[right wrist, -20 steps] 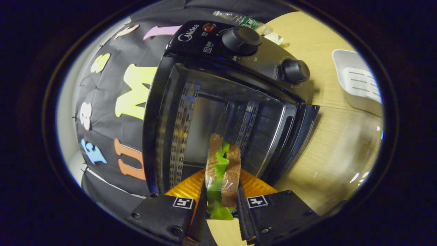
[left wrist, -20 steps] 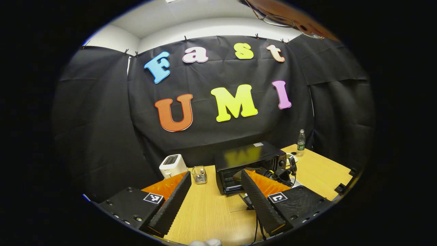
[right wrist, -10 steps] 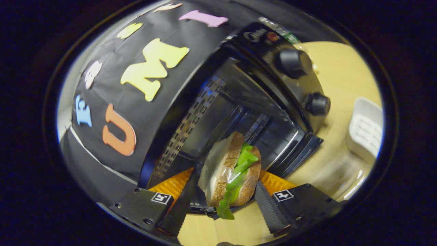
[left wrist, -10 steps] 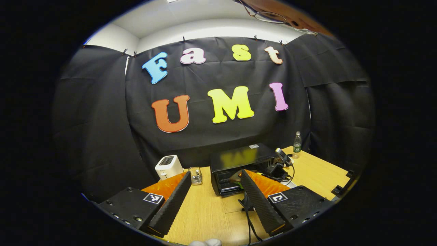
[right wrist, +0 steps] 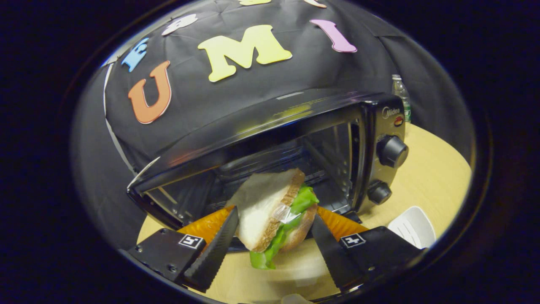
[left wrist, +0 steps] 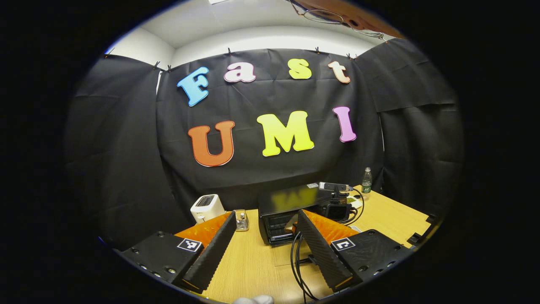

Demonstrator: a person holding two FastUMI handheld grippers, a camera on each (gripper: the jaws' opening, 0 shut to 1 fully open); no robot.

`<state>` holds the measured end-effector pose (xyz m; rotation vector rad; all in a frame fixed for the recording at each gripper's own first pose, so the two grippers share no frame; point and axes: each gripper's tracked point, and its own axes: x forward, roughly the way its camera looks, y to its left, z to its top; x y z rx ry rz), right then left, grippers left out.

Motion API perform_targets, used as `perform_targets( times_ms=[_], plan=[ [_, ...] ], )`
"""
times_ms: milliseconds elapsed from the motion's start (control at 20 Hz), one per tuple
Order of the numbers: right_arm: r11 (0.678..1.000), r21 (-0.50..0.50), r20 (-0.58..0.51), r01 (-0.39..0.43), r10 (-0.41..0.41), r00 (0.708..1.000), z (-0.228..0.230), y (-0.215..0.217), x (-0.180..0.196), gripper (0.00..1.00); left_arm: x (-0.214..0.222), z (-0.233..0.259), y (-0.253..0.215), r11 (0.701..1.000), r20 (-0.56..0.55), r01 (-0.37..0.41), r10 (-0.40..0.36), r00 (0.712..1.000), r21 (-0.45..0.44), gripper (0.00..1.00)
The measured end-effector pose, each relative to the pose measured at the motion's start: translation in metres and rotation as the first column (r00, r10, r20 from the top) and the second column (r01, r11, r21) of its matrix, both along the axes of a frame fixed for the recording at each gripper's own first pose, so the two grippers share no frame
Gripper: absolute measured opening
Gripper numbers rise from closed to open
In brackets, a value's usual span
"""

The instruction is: Open the electric oven with the left hand, put the food in, and close the electric oven.

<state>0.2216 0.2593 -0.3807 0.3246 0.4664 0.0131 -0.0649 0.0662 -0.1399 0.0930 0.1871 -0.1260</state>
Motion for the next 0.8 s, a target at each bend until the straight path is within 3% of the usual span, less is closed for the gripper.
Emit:
perform_targets(
  times_ms=[100,250,400,500,600,700,800],
  plan=[
    [0.999,-0.039,0.016,-0.02,0.02,1.0,0.003,-0.001,0.0,1.0,0.0,0.001,-0.002,1.0,0.009,0.0,0.0,1.0,-0.002,0.95],
    [0.971,-0.23,0.071,-0.071,0.09,0.993,0.014,0.007,0.022,1.0,-0.003,0.0,-0.005,1.0,0.01,0.0,0.0,1.0,-0.002,0.95],
    [0.956,-0.262,0.079,-0.135,0.16,0.984,0.018,0.024,0.017,1.0,-0.005,0.004,-0.006,1.0,0.018,-0.003,0.004,1.0,-0.004,0.95],
    [0.927,-0.34,0.082,-0.157,0.195,0.977,0.02,0.022,0.01,1.0,-0.005,0.003,-0.007,1.0,0.021,0.001,-0.001,1.0,-0.002,0.95],
    [0.937,-0.291,0.115,-0.192,0.234,0.965,0.022,0.03,0.01,1.0,-0.006,0.004,-0.007,1.0,0.022,0.002,-0.002,1.0,-0.011,0.95],
    [0.972,-0.154,0.138,-0.175,0.197,0.971,0.025,0.028,0.009,1.0,-0.005,0.003,-0.006,1.0,0.02,-0.002,0.002,1.0,-0.016,0.95],
    [0.983,-0.078,0.114,-0.168,0.177,0.978,0.024,0.022,0.012,1.0,-0.007,0.0,-0.007,1.0,0.011,0.002,-0.001,1.0,-0.018,0.95]
  ],
)
